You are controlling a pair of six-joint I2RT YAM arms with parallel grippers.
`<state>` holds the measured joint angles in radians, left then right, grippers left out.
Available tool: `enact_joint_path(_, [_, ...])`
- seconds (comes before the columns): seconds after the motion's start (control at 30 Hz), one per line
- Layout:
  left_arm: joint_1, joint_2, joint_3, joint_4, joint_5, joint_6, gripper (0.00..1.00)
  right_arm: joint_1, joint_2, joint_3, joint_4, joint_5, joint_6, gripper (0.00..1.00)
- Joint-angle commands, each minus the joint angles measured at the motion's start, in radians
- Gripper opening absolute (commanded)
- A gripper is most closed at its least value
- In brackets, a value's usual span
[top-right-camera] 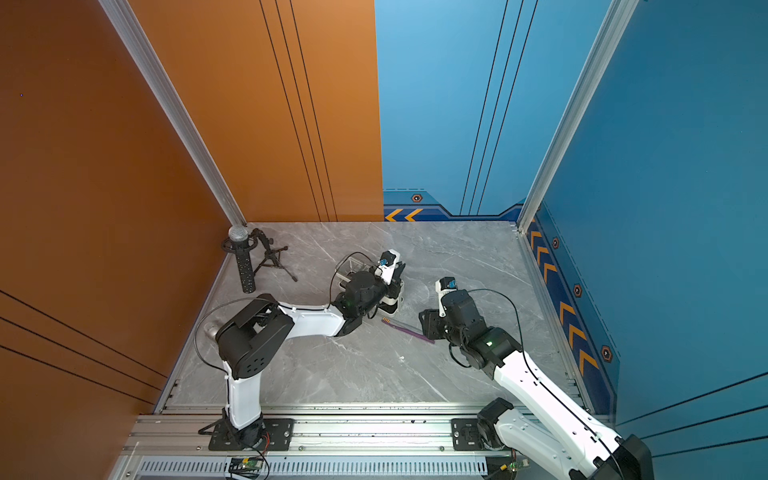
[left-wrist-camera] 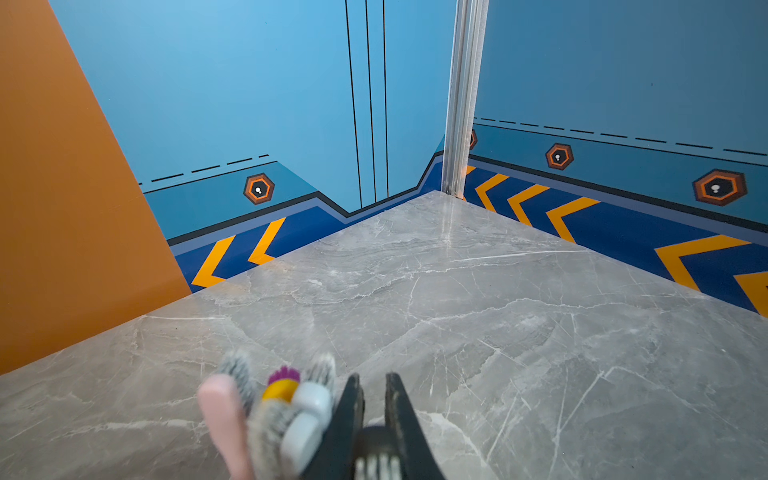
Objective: Place the toothbrush into the toothbrush holder
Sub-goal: Place the toothbrush in the toothbrush holder.
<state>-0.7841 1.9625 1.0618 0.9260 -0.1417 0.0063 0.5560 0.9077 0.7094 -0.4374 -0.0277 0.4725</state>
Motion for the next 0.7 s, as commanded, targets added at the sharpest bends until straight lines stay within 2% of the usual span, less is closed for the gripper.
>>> enact_joint_path(0.0, [0.009, 0.016, -0.003, 0.006, 0.033, -0.014, 0.35, -0.006, 0.019, 0.0, -0.028, -0.02, 0.012, 0.56])
enact_joint_path(0.2, [0.006, -0.022, -0.018, 0.008, 0.034, 0.009, 0.47, -0.012, 0.16, 0.033, -0.051, -0.063, -0.004, 0.56])
enact_joint_path(0.67, [-0.004, -0.096, -0.025, 0.019, 0.034, 0.045, 0.55, -0.008, 0.232, 0.032, -0.044, -0.079, -0.047, 0.55])
